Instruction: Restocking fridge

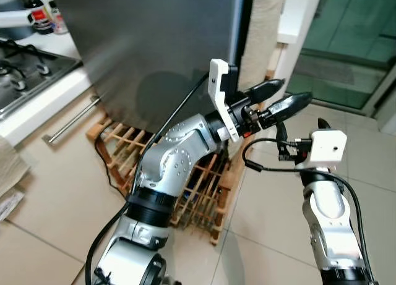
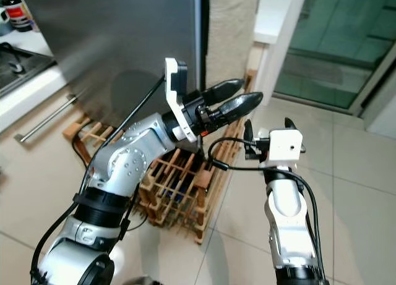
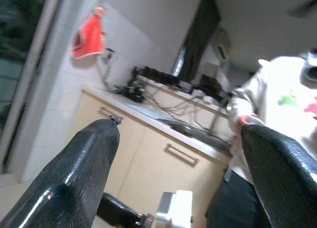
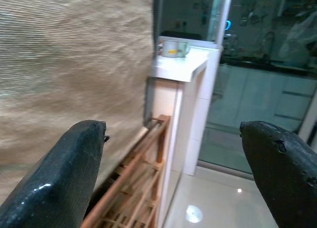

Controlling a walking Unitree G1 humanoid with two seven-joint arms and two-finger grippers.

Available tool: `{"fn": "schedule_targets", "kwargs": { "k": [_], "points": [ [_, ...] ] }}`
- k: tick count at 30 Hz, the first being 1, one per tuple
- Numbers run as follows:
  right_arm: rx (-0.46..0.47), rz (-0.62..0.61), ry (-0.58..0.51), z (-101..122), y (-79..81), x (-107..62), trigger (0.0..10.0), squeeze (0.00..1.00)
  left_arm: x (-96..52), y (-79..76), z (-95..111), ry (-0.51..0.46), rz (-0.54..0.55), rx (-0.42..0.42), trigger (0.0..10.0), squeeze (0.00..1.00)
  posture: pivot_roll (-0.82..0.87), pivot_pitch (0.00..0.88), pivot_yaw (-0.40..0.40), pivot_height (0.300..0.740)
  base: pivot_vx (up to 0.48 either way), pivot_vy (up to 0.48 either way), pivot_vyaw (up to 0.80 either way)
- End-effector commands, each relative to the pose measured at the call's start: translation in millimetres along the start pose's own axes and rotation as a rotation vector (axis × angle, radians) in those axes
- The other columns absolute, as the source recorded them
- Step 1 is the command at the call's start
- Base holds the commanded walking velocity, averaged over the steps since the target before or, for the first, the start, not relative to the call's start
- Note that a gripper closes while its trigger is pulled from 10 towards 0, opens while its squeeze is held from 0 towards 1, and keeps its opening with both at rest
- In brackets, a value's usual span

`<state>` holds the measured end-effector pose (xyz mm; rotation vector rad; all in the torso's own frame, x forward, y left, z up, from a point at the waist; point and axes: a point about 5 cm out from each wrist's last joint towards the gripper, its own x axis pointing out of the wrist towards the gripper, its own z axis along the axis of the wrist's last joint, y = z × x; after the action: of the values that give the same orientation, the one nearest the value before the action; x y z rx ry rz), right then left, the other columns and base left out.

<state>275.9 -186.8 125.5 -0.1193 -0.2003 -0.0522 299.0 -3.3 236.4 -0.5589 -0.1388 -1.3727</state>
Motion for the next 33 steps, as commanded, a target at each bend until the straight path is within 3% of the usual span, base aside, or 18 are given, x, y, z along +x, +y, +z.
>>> {"fn": "schedule_targets", "kwargs": {
  "k": [1, 6, 8, 9, 10, 13, 25, 33],
  "points": [
    [-0.006, -0.005, 0.007, -2.4, -2.9, -2.3, 10.0, 0.00, 0.4, 0.4, -3.4, 0.010, 0.035, 0.036, 10.0, 0.00, -0.11, 0.000, 0.063, 0.740, 0.000, 0.000, 0.00],
    [-0.007, -0.006, 0.004, -2.7, -2.7, -1.1, 10.0, 0.00, -16.6, 24.9, 3.1, 0.031, 0.272, 0.148, 10.0, 0.00, -0.11, 0.000, 0.066, 0.740, 0.000, 0.000, 0.00],
    [-0.006, -0.007, 0.003, -2.7, -2.1, -1.1, 10.0, 0.00, -30.3, 36.3, 9.4, 0.023, 0.427, 0.216, 10.0, 0.00, -0.10, 0.000, 0.067, 0.740, 0.000, 0.000, 0.00],
    [-0.006, -0.007, 0.003, -2.7, -2.1, -1.1, 10.0, 0.00, -30.3, 36.3, 9.4, 0.023, 0.427, 0.216, 10.0, 0.00, -0.10, 0.000, 0.067, 0.740, 0.000, 0.000, 0.00],
    [-0.005, -0.006, 0.002, -2.7, -1.7, -1.6, 10.0, 0.00, -42.6, 41.7, 14.7, 0.009, 0.527, 0.257, 10.0, 0.00, -0.10, 0.000, 0.065, 0.740, 0.000, 0.000, 0.00],
    [-0.003, -0.005, 0.005, -3.9, -2.8, -3.8, 10.0, 0.00, -54.0, 43.2, 18.3, -0.010, 0.603, 0.305, 10.0, 0.00, -0.09, 0.000, 0.062, 0.740, 0.000, 0.000, 0.00],
    [0.014, -0.003, 0.022, -8.9, 3.0, -8.5, 10.0, 0.00, -53.0, 54.5, 10.7, 0.025, 0.719, 0.420, 10.0, 0.00, -0.09, 0.000, 0.068, 0.740, 0.000, 0.000, 0.00],
    [0.015, -0.006, 0.016, -8.2, 3.0, -7.9, 10.0, 0.00, -44.4, 56.7, 5.5, 0.036, 0.710, 0.433, 10.0, 0.00, -0.09, 0.000, 0.072, 0.740, 0.000, 0.000, 0.00]
  ]
}}
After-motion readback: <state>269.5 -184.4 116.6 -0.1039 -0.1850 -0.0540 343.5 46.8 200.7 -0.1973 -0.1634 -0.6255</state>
